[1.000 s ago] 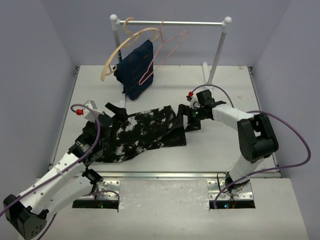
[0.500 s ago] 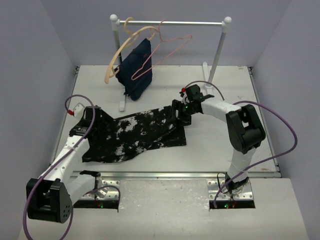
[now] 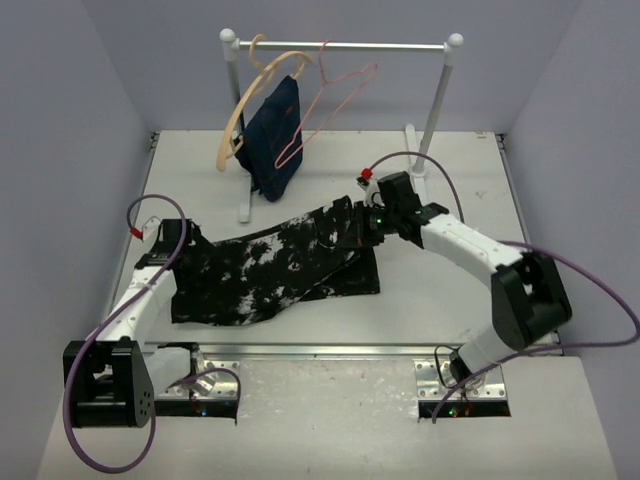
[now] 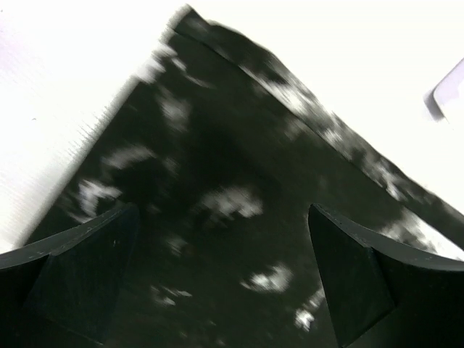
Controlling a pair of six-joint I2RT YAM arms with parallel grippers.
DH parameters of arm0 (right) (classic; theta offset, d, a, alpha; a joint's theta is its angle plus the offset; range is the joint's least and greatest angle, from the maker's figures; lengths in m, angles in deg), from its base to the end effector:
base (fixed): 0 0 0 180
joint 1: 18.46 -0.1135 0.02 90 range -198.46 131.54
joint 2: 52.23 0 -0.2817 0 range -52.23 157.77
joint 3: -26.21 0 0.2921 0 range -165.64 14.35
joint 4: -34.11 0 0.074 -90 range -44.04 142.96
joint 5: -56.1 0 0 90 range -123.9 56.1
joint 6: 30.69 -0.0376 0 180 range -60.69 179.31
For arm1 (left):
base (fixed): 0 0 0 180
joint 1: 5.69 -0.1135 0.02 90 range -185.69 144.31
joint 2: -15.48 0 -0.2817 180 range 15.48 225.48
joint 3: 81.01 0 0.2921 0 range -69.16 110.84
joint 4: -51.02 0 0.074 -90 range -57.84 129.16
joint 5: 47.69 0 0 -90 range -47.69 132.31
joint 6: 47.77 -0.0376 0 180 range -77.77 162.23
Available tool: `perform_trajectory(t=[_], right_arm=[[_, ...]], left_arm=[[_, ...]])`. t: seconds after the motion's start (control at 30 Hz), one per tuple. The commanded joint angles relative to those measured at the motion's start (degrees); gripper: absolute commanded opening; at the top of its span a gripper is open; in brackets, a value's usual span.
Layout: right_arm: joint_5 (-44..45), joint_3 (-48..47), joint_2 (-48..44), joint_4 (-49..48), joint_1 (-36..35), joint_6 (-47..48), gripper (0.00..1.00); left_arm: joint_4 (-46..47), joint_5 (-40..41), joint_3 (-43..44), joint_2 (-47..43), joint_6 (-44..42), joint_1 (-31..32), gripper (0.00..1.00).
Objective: Place the trousers on the hanger
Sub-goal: Fold the trousers at the center of the board.
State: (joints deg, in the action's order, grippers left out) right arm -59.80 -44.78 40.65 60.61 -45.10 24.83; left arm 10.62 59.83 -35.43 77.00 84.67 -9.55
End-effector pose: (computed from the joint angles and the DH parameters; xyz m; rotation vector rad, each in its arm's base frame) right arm 0.3294 0.1836 0.2053 -0.0481 2.5675 1.0008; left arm 0.2262 0.0266 0.1895 -1.0850 2.2426 0.1133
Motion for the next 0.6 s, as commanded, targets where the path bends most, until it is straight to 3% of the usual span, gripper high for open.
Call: perform_trajectory(t=[0.0,0.23,0.43,0.5,0.57], right_arm=[[6.33,7.53,-10.12,-2.57,0.1,6.32,0.0],[8.04,22.02,-18.62,-7.97,0.1,4.16,0.0],[21.56,29.68,-28.63,-0.78,0.1,0.88,0.0],[21.17,34.05,-31.55,0.11,0.1,-1.58,0.07],[19.64,38.08,-33.51,0.76,0.1,-3.83,0.25]], left_arm=[[1.24,0.64,0.95,1.32,-0.23,-0.62,1.0],[2.4,-0.54,1.07,5.88,0.36,-0.62,1.0],[4.1,-1.88,0.63,12.98,0.17,-0.62,1.0],[4.28,-1.42,0.33,14.7,0.73,-0.62,1.0],[4.76,-1.51,0.03,15.84,1.07,-0.59,1.0]])
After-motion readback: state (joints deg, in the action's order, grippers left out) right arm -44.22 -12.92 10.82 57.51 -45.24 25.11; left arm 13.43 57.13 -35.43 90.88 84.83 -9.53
